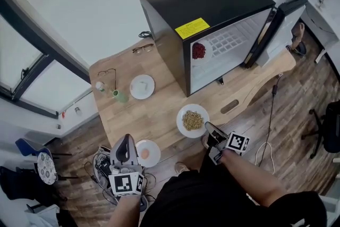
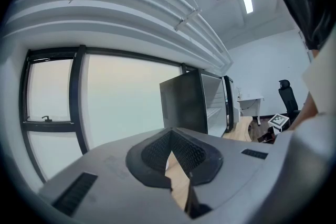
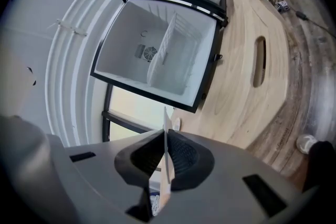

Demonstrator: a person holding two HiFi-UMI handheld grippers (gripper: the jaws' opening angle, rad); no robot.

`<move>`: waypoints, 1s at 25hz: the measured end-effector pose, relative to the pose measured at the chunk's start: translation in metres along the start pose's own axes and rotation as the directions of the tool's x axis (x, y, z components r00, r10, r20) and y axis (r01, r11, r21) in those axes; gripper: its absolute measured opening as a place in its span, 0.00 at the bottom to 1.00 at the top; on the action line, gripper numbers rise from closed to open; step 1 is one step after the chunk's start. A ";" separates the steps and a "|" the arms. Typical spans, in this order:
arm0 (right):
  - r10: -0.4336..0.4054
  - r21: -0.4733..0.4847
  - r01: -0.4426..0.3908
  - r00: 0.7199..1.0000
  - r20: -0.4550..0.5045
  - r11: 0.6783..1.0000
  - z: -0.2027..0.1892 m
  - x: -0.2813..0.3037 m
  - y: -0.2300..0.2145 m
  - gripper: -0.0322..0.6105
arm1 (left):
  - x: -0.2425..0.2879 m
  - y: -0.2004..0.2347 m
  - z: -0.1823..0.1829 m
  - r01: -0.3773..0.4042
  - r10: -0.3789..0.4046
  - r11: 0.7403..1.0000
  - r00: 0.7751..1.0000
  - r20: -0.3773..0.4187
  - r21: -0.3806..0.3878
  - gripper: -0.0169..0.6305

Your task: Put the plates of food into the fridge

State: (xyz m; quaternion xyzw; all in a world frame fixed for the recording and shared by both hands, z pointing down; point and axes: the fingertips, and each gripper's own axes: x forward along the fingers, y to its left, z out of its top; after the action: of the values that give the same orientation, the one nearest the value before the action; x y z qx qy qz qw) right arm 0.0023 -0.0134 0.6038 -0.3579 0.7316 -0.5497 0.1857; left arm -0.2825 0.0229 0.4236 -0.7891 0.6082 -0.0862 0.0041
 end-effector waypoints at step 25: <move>0.115 -0.038 -0.109 0.962 0.249 0.993 0.218 -0.033 0.046 0.11 | 0.129 -0.064 0.075 0.007 -0.005 1.000 0.992 0.128 -0.016 0.03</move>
State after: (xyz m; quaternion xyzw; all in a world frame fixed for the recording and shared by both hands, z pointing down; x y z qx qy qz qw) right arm 0.1547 -0.1297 0.4852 -0.3849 0.7278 -0.4798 0.3031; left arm -0.1791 -0.0920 0.3741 -0.7948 0.6050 -0.0307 0.0364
